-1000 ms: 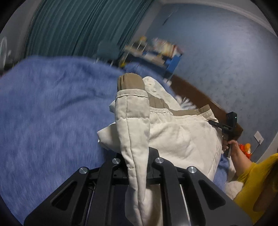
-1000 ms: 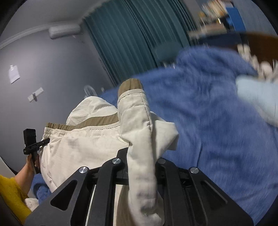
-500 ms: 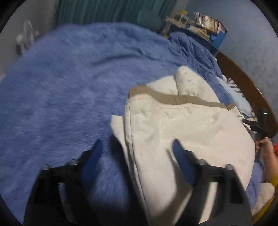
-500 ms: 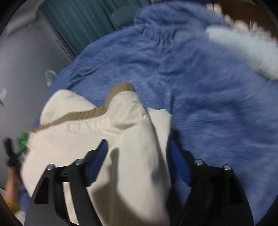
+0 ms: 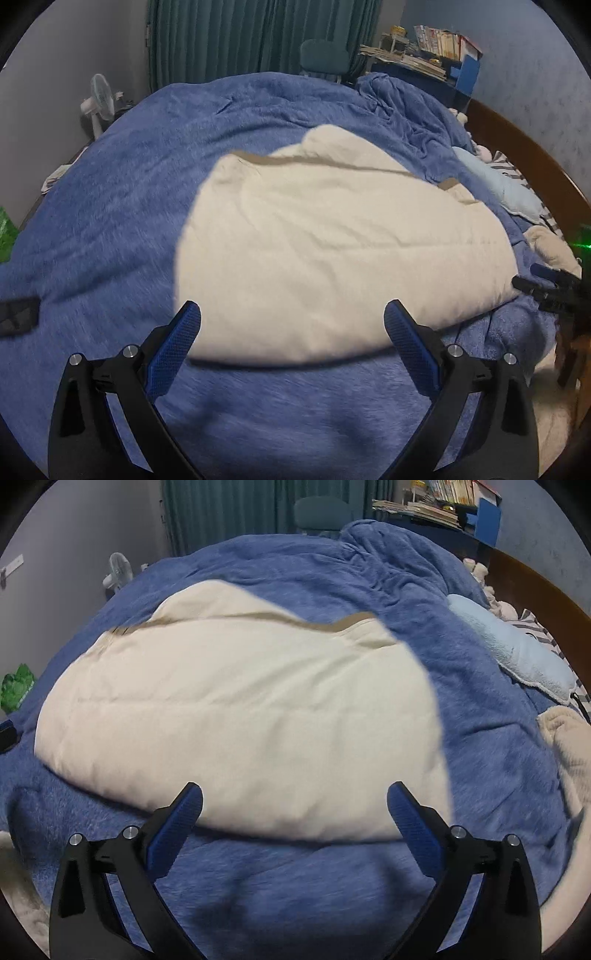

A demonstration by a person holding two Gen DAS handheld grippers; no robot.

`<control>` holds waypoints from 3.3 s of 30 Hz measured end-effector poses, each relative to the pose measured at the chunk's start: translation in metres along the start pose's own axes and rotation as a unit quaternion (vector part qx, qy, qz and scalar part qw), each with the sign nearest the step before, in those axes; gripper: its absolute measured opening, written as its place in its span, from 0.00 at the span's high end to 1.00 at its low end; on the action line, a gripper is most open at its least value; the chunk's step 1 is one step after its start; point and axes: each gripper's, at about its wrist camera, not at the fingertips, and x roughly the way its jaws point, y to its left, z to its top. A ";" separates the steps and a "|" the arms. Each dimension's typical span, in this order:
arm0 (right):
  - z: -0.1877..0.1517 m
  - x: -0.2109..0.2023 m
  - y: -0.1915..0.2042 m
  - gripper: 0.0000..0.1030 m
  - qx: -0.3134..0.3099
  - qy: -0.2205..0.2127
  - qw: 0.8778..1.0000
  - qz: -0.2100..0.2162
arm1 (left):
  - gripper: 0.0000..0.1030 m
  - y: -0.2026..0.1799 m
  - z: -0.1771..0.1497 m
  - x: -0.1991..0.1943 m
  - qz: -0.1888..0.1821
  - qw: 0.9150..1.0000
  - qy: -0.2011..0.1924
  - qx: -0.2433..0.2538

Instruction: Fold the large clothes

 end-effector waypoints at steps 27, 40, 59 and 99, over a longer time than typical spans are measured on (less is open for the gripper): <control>0.148 0.182 0.030 0.05 -0.007 0.047 0.999 0.001 | 0.06 -0.029 0.138 0.237 0.034 0.996 0.079 0.037; 0.164 0.171 0.006 0.07 -0.002 -0.006 1.000 0.000 | 0.06 -0.005 0.156 0.204 0.046 0.999 0.027 0.009; 0.143 0.131 -0.029 0.06 0.046 -0.041 0.997 0.041 | 0.06 0.028 0.141 0.214 0.046 0.997 0.060 -0.034; -0.027 -0.015 0.025 0.06 -0.067 -0.209 0.974 0.049 | 0.06 -0.011 -0.058 0.042 0.036 0.993 -0.079 0.084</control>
